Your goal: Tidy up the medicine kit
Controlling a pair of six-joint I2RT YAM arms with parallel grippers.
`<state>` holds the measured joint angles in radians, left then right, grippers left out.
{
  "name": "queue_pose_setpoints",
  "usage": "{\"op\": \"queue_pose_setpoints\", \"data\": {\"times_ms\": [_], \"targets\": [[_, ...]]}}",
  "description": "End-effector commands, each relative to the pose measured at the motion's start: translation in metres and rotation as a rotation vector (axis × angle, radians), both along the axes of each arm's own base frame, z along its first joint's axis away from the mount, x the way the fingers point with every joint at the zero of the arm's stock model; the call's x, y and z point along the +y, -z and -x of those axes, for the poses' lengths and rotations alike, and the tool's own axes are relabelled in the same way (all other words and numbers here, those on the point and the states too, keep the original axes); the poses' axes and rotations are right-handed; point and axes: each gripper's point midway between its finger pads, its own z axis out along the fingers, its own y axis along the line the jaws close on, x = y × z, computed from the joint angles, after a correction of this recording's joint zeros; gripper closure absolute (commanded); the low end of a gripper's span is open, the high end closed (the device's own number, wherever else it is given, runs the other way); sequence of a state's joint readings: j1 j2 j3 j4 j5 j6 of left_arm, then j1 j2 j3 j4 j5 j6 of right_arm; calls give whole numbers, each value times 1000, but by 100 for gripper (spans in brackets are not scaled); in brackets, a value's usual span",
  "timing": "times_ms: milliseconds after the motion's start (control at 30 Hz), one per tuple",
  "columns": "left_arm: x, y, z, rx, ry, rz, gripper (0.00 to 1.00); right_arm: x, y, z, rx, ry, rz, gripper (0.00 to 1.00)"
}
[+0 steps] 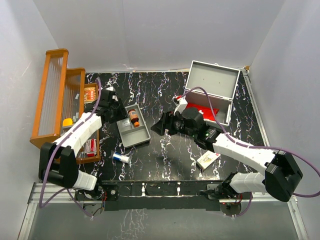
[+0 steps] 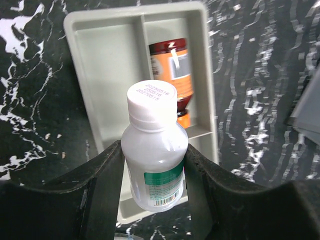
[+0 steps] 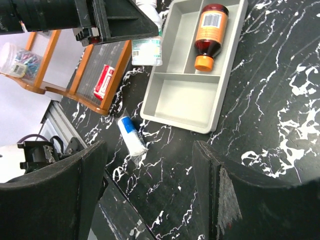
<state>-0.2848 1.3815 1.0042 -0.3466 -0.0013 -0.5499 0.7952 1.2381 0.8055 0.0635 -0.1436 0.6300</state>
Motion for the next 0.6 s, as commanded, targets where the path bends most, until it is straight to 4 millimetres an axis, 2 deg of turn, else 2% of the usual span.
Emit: {"op": "queue_pose_setpoints", "data": {"times_ms": [0, 300, 567], "targets": [[15, 10, -3, 56, 0, -111, 64, -9, -3, -5, -20, 43, 6, 33], [19, 40, -16, 141, -60, -148, 64, -11, 5, -3, 6, 47, 15, 34], [18, 47, -28, 145, -81, -157, 64, -11, 12, -2, 25, 51, 20, 34]]}}
